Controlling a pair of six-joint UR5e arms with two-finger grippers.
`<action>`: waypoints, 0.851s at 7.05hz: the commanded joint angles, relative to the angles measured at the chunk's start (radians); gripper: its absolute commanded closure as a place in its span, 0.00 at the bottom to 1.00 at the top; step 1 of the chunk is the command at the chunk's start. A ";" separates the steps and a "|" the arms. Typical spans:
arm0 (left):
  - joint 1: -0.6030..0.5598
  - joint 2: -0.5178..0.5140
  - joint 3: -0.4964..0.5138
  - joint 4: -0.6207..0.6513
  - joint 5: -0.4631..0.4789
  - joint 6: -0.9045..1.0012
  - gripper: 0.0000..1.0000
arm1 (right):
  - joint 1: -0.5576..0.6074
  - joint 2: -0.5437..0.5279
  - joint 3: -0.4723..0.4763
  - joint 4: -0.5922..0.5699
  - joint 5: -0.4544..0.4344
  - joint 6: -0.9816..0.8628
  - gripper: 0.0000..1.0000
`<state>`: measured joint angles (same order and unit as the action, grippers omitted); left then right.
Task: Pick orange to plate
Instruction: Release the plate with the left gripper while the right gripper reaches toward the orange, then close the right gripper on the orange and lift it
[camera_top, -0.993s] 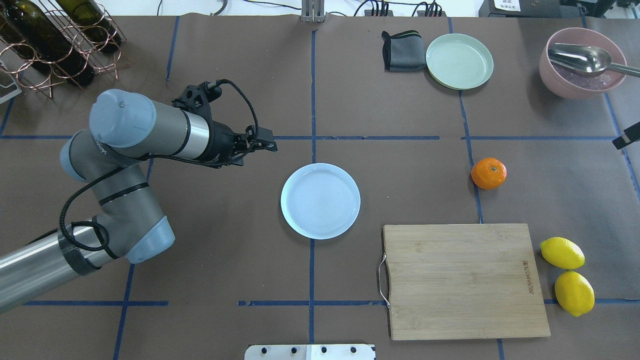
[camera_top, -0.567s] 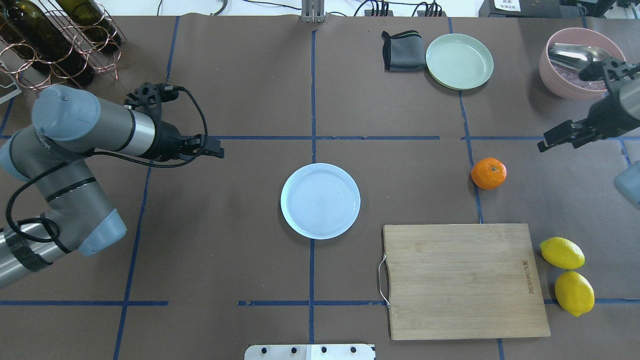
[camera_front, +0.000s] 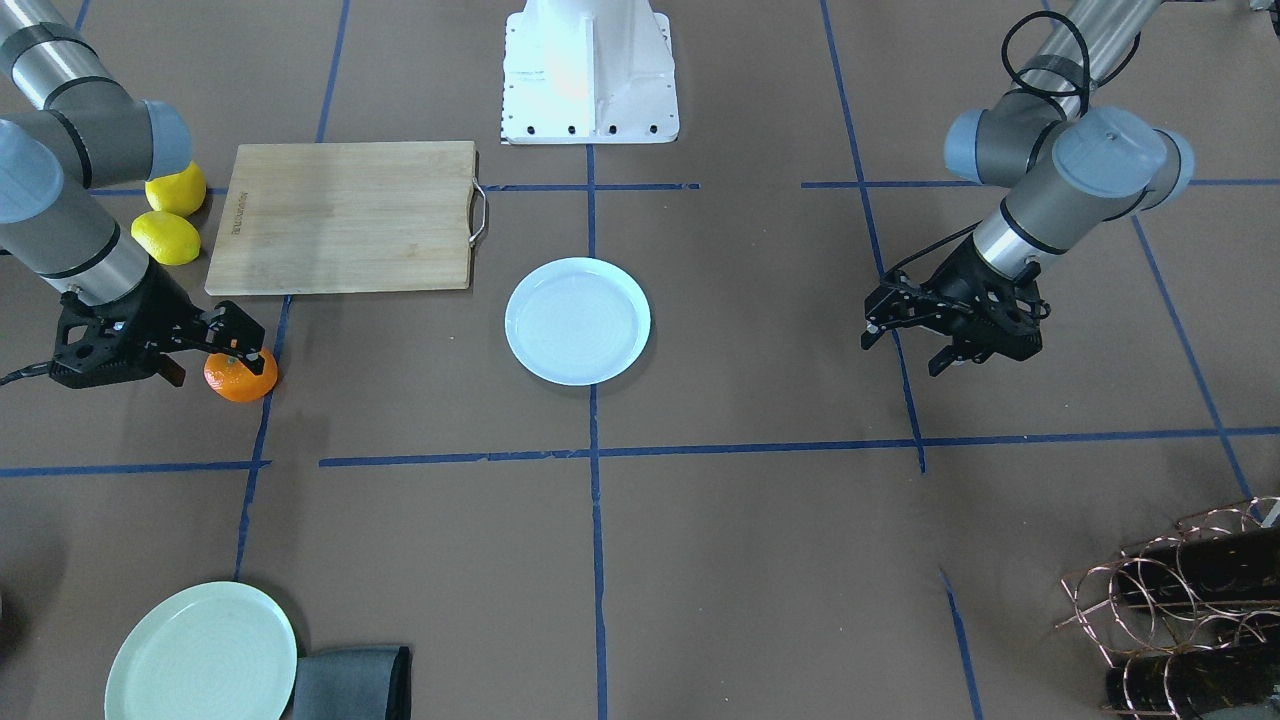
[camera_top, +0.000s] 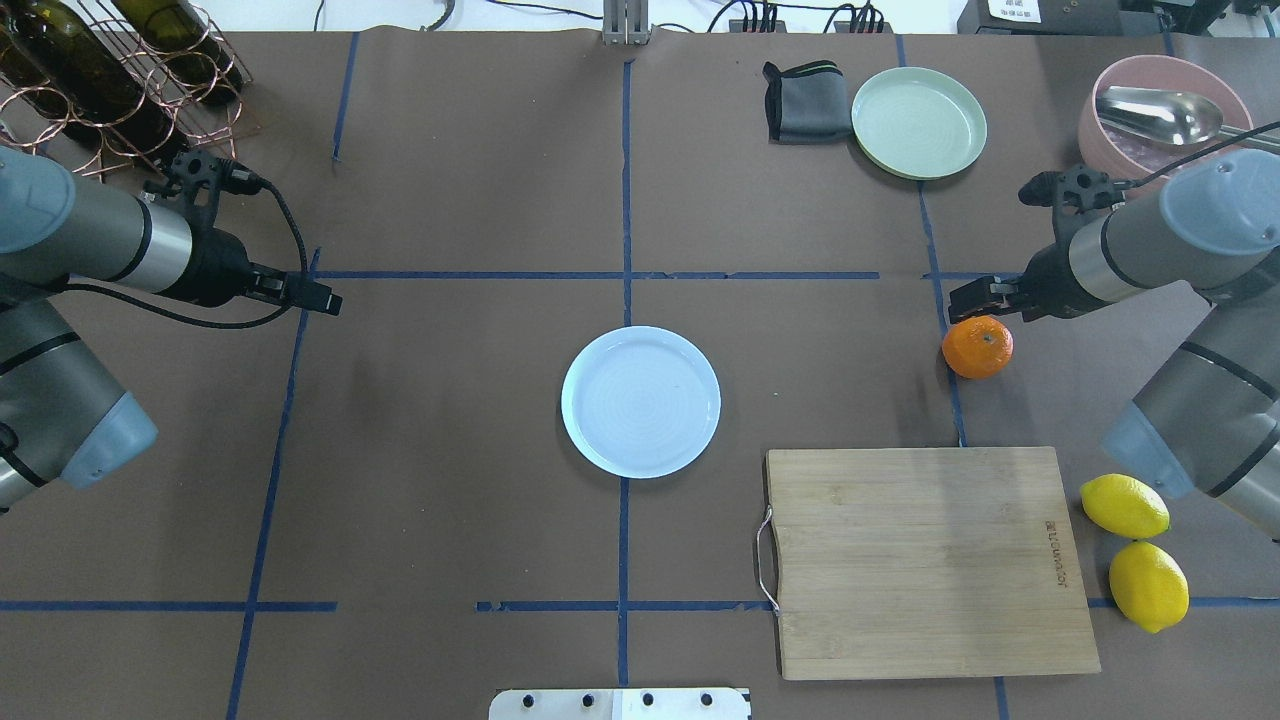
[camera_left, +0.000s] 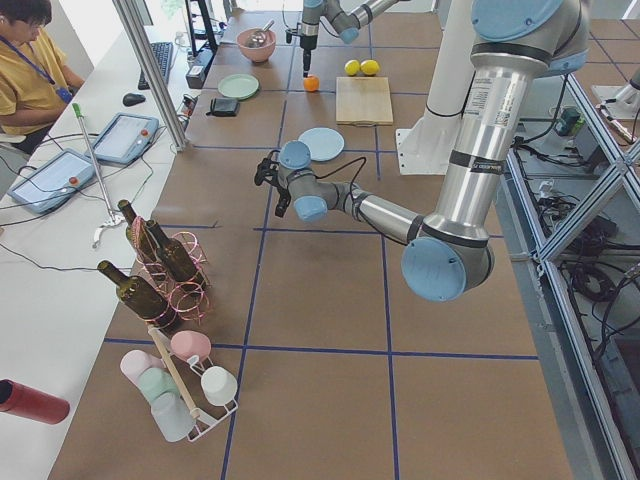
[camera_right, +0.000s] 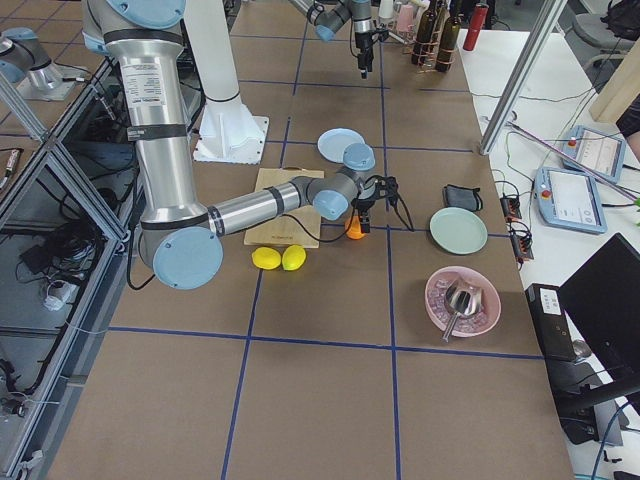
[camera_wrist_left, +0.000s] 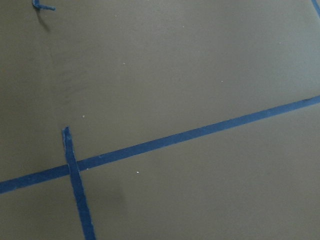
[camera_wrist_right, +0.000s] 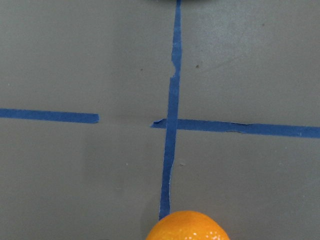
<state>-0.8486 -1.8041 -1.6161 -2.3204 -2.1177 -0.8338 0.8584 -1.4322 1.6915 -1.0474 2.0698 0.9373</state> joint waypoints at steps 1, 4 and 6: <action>0.000 -0.004 0.001 -0.004 -0.001 0.001 0.03 | -0.019 -0.014 0.005 -0.003 -0.013 0.018 0.00; 0.000 0.005 -0.005 -0.010 -0.002 -0.004 0.01 | -0.022 -0.036 0.005 -0.005 -0.033 0.018 0.00; 0.000 0.005 -0.002 -0.011 -0.001 -0.004 0.01 | -0.074 -0.036 -0.001 -0.005 -0.069 0.018 0.00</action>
<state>-0.8477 -1.8001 -1.6193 -2.3308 -2.1188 -0.8377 0.8153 -1.4656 1.6947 -1.0523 2.0285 0.9556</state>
